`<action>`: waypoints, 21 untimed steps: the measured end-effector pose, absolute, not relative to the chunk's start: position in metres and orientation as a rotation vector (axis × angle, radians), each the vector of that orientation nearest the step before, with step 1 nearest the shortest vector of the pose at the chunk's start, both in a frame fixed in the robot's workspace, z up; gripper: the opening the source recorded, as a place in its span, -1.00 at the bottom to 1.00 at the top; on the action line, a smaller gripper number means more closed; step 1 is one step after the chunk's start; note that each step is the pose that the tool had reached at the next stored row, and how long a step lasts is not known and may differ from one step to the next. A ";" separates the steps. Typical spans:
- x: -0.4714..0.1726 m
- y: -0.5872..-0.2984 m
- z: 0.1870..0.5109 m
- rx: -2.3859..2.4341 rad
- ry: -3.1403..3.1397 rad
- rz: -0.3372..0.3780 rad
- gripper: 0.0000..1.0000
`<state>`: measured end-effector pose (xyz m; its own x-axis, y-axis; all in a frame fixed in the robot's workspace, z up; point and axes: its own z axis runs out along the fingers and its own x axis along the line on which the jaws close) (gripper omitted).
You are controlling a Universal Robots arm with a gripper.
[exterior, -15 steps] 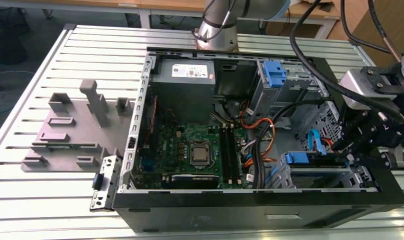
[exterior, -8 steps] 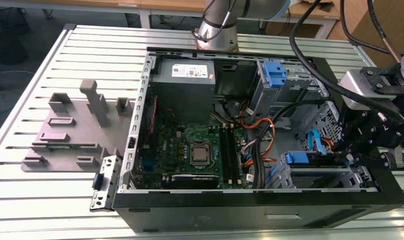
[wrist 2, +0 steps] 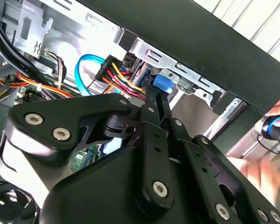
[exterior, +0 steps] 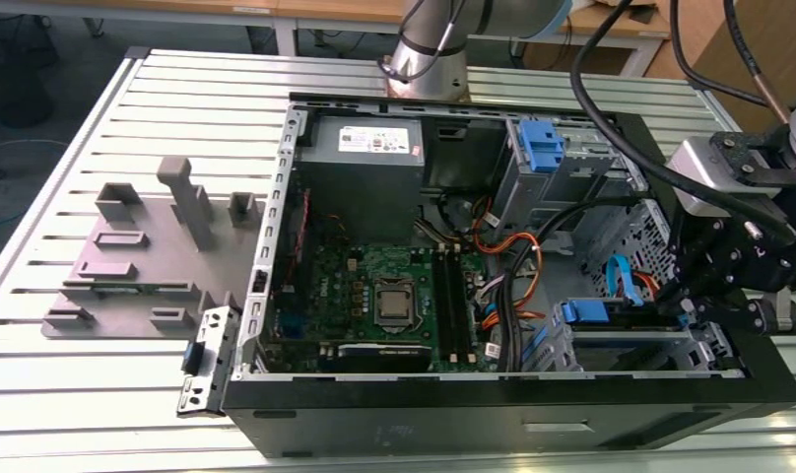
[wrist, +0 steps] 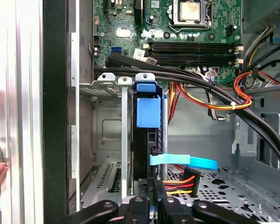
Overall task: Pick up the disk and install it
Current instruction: 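Insert the second disk wire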
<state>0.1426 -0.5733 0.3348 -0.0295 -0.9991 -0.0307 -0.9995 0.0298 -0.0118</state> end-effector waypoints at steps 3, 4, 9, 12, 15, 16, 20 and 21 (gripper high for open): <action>0.143 -0.573 0.335 -2.167 2.232 0.021 -0.67; 0.143 -0.573 0.339 -2.167 2.232 0.020 -0.67; 0.143 -0.573 0.342 -2.167 2.232 0.020 -0.67; 0.143 -0.573 0.342 -2.167 2.232 0.020 -0.67; 0.142 -0.573 0.342 -2.167 2.232 0.020 -0.67; 0.142 -0.573 0.342 -2.167 2.232 0.019 -0.67; 0.138 -0.573 0.341 -2.165 2.230 0.015 -0.67; 0.138 -0.573 0.341 -2.165 2.230 0.015 -0.67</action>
